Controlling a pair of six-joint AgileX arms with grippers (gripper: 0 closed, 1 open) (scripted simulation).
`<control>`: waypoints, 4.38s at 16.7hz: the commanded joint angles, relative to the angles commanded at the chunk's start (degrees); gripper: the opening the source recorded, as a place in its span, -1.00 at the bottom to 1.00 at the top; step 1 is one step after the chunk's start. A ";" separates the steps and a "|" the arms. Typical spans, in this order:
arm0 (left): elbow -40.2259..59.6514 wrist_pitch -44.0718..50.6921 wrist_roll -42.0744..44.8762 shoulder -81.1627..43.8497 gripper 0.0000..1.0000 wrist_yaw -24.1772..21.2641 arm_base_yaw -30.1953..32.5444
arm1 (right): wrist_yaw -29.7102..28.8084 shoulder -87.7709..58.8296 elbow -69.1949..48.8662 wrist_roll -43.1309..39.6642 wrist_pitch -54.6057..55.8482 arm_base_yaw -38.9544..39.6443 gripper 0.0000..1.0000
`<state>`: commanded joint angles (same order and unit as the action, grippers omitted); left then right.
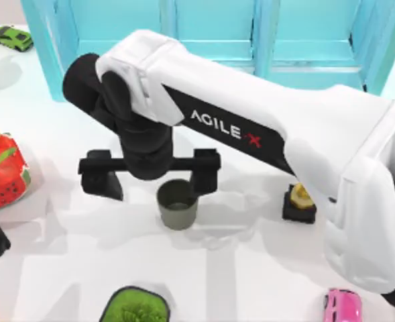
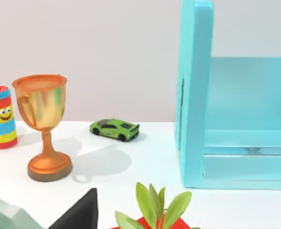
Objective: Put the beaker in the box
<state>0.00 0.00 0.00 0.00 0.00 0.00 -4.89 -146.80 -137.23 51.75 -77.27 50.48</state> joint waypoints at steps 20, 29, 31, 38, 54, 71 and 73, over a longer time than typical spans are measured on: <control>0.00 0.00 0.00 0.00 1.00 0.00 0.00 | 0.04 1.51 8.66 -0.10 7.54 -0.05 -0.66; 0.00 0.00 0.00 0.00 1.00 0.00 0.00 | 0.04 1.51 8.66 -0.10 7.54 -0.05 -1.00; 0.00 0.00 0.00 0.00 1.00 0.00 0.00 | 0.03 1.53 8.72 -0.08 7.52 0.13 -1.00; 0.00 0.00 0.00 0.00 1.00 0.00 0.00 | 4.69 14.29 12.48 -12.16 7.88 -11.76 -1.00; 0.00 0.00 0.00 0.00 1.00 0.00 0.00 | 9.00 49.35 49.18 -64.98 -0.23 -64.72 -1.00; 0.00 0.00 0.00 0.00 1.00 0.00 0.00 | 9.01 47.72 62.22 -65.99 14.12 -65.75 -1.00; 0.00 0.00 0.00 0.00 1.00 0.00 0.00 | 9.01 47.72 62.22 -65.99 14.12 -65.75 -0.85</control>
<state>0.00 0.00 0.00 0.00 0.00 0.00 4.13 -99.07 -75.01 -14.24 -63.14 -15.27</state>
